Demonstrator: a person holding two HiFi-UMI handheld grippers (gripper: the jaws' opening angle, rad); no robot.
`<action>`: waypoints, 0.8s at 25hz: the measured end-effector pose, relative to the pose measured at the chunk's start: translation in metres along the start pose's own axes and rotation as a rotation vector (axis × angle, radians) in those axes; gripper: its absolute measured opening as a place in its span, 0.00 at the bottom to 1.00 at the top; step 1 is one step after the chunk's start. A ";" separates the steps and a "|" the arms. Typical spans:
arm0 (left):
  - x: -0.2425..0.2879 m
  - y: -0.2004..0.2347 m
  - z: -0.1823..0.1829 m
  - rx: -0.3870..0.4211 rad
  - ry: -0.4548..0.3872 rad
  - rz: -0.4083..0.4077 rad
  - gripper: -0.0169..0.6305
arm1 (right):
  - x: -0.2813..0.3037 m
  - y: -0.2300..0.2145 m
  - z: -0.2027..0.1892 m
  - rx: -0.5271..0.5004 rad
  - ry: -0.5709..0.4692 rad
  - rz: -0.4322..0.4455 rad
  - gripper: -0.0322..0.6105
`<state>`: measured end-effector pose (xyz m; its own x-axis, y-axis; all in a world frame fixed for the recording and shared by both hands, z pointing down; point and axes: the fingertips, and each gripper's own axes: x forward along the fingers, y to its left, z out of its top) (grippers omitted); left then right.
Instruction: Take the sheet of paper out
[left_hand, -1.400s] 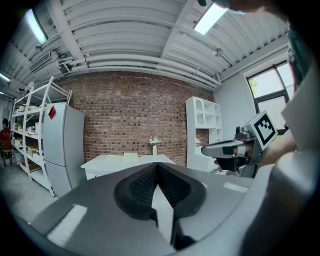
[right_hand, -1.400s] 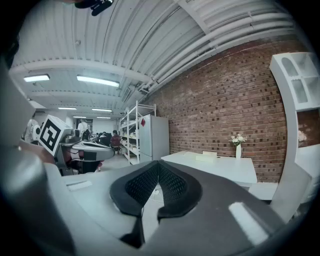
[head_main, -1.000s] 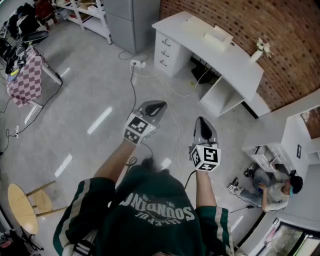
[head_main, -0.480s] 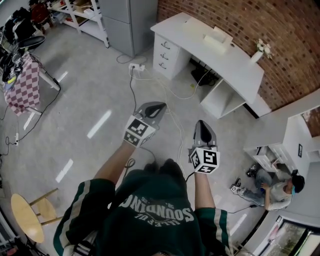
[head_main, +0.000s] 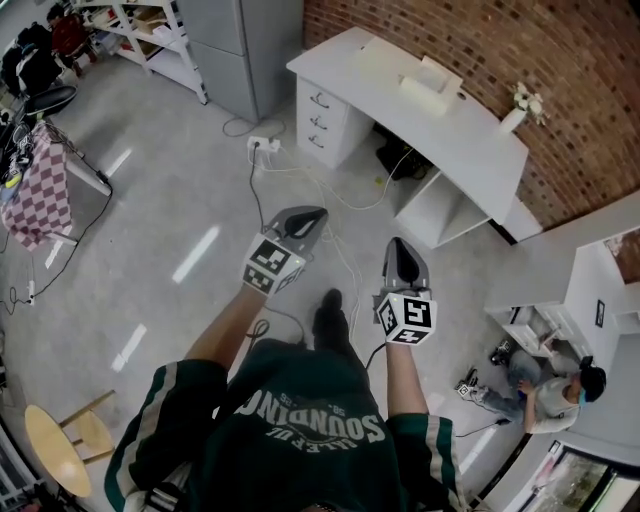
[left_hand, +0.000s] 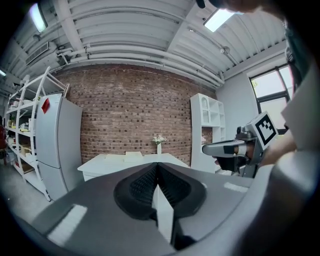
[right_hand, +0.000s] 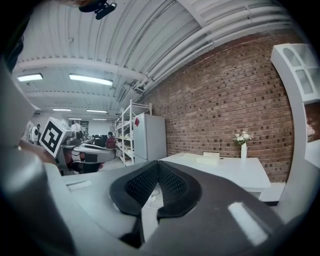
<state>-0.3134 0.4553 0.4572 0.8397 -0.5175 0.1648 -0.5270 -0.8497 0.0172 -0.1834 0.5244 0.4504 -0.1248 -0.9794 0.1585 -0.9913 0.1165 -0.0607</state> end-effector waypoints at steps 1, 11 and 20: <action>0.011 0.005 0.002 -0.001 0.001 0.002 0.04 | 0.010 -0.008 0.002 -0.001 0.002 0.004 0.05; 0.102 0.044 0.019 -0.027 0.025 0.029 0.04 | 0.089 -0.078 0.032 -0.026 0.013 0.054 0.05; 0.168 0.072 0.029 -0.033 0.035 0.068 0.04 | 0.144 -0.122 0.040 -0.029 0.021 0.104 0.05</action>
<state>-0.2069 0.3044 0.4571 0.7972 -0.5695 0.2006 -0.5871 -0.8086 0.0376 -0.0788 0.3621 0.4409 -0.2277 -0.9582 0.1733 -0.9737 0.2224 -0.0499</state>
